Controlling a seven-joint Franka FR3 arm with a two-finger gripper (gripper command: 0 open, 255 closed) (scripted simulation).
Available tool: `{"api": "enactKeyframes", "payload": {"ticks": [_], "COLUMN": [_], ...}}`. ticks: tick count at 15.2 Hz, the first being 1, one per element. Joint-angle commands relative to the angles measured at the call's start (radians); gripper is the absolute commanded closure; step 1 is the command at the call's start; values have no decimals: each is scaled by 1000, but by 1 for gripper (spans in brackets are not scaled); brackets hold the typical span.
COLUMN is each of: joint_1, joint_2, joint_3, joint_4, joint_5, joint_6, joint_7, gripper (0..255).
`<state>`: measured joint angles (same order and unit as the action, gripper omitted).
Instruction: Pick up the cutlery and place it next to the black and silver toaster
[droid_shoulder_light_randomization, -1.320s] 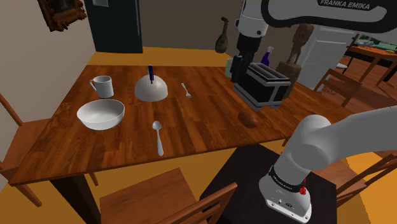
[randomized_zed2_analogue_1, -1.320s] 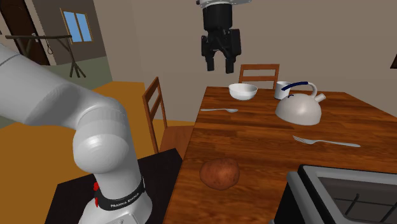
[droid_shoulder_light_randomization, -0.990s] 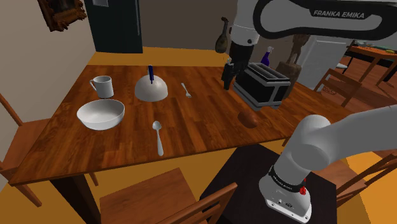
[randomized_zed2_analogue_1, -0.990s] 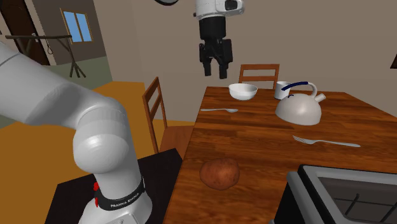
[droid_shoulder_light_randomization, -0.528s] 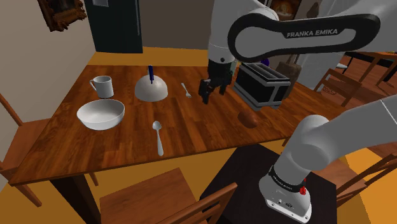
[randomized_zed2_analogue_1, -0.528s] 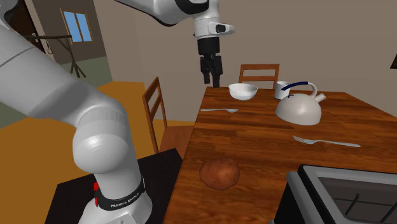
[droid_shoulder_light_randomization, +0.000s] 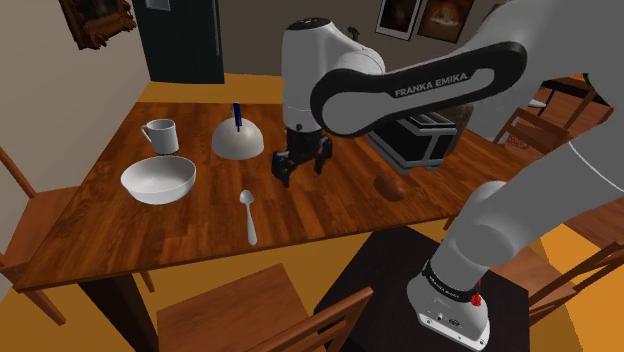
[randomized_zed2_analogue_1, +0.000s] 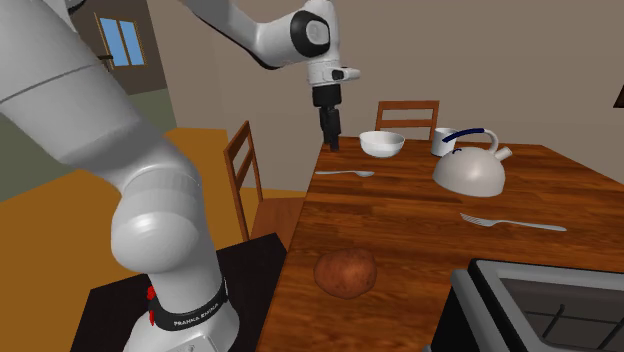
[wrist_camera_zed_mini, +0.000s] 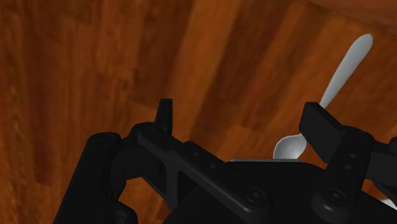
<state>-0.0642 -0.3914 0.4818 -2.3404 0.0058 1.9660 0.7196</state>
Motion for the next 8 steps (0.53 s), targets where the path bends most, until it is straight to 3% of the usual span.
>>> {"api": "enactKeyframes", "payload": {"ticks": [1,8], "joint_1": [-17,-47], "joint_2": [80,409], "joint_3": [50,172], "joint_4": [38,217], "joint_5": [-27,-228], "joint_6": [32,90], "joint_7": [99,463], "gripper": [0,0]}}
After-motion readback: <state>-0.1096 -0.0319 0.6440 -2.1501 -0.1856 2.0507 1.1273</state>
